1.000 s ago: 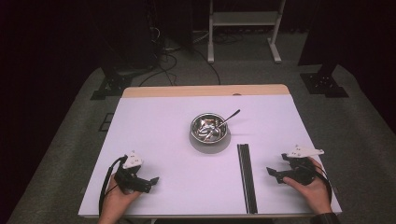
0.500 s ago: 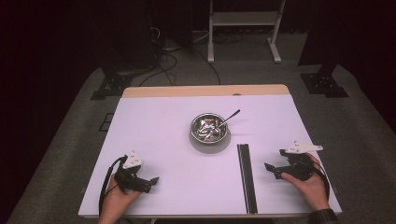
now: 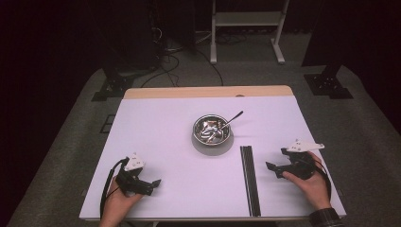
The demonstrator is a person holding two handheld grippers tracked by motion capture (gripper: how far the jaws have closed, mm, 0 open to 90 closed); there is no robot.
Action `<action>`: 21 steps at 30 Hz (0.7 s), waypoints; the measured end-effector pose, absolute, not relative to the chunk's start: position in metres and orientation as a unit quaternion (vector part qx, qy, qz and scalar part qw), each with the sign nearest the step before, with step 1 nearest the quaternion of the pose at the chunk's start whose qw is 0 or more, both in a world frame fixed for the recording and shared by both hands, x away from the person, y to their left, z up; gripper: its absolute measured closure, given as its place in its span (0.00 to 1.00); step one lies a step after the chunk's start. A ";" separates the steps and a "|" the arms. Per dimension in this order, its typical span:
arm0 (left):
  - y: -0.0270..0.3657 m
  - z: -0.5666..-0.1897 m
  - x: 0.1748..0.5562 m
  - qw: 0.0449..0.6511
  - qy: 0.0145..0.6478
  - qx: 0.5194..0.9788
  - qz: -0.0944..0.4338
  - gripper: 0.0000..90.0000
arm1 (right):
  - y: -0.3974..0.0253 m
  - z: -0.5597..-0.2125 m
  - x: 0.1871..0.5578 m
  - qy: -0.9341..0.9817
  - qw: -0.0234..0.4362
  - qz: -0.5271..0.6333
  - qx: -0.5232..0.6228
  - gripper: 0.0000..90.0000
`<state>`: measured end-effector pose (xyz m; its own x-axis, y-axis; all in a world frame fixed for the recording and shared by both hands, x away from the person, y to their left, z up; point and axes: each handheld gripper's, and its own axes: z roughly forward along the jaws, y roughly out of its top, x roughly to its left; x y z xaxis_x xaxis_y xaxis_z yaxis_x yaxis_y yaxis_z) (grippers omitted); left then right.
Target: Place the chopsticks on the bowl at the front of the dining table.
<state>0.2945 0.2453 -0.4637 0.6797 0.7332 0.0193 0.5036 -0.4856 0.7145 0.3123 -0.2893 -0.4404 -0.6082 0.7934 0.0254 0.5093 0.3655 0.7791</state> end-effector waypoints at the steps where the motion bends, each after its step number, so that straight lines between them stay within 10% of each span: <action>1: 0.245 -0.464 0.295 0.352 0.365 0.846 0.163 0.00 | -0.288 -0.439 0.313 0.806 0.182 0.393 0.403 0.14; 21: 0.245 -0.464 0.295 0.352 0.365 0.846 0.163 0.00 | -0.278 -0.437 0.326 0.809 0.180 0.390 0.402 0.15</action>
<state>0.2945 0.2453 -0.4637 0.6797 0.7333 0.0194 0.5035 -0.4857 0.7145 0.3256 -0.2776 -0.4369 -0.6128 0.7899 0.0220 0.5093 0.3735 0.7753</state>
